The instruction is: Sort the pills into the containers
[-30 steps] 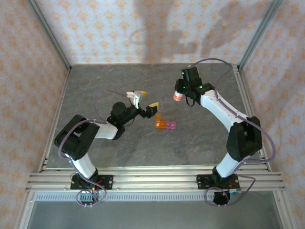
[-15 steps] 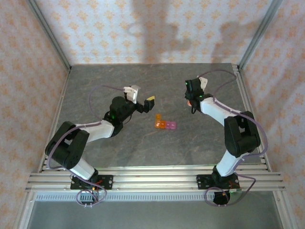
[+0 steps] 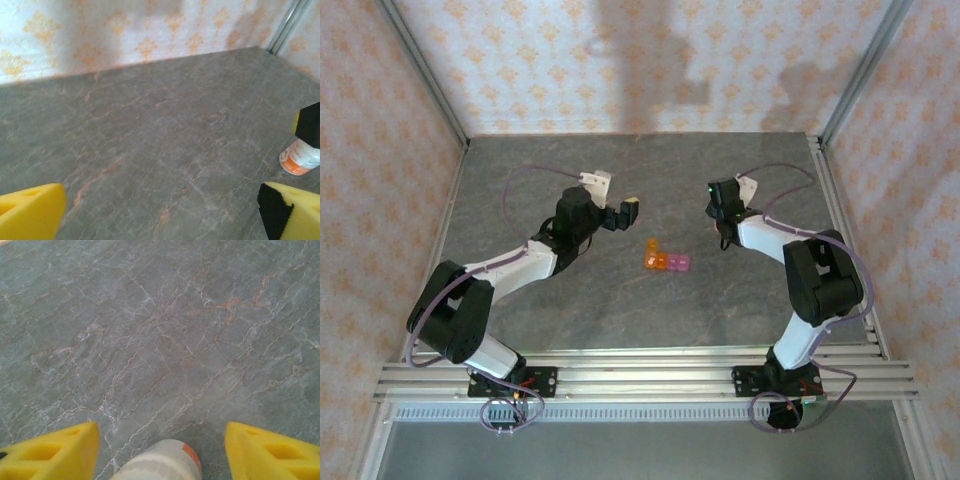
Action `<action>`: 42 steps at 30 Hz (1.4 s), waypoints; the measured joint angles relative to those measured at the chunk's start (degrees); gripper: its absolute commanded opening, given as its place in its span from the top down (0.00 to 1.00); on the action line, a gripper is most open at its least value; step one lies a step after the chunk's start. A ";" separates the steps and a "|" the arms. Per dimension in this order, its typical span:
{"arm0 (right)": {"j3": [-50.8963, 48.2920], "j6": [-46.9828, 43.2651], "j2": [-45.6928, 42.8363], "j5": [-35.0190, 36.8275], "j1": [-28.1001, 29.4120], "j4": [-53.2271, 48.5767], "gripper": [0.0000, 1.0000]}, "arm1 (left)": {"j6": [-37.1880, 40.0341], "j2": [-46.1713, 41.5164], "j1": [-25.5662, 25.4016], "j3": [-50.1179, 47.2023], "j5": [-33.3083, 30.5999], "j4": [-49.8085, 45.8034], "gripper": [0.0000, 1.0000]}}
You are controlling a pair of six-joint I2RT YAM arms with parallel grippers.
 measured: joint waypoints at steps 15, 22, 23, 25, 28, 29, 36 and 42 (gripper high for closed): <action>3.85 -0.85 -12.02 -16.28 0.79 -8.90 0.24 | -1.09 4.42 0.04 10.43 -0.15 -13.18 0.00; 4.96 -4.48 -13.44 -26.93 6.05 -16.94 0.24 | 0.46 9.14 0.04 19.17 -0.13 -24.96 0.18; 4.81 -4.92 -13.44 -28.00 6.60 -17.97 0.24 | 0.46 9.84 0.04 20.31 -0.11 -26.51 0.26; 4.04 -5.40 -13.46 -29.38 7.19 -19.17 0.24 | 0.28 11.30 0.04 22.64 -0.02 -29.73 0.51; 2.08 -6.10 -13.38 -30.45 7.54 -20.76 0.24 | 0.24 14.01 0.04 26.49 0.52 -34.29 0.87; 1.42 -6.45 -13.14 -30.73 7.65 -21.35 0.24 | 0.15 14.91 0.04 27.52 0.96 -35.47 0.97; -0.85 -7.96 -9.27 -31.21 8.39 -23.61 0.24 | -0.20 20.98 -0.09 33.11 3.15 -42.69 1.00; -1.29 -8.57 -7.43 -31.76 9.31 -23.76 0.24 | -0.20 26.08 -1.57 37.11 3.37 -47.21 1.00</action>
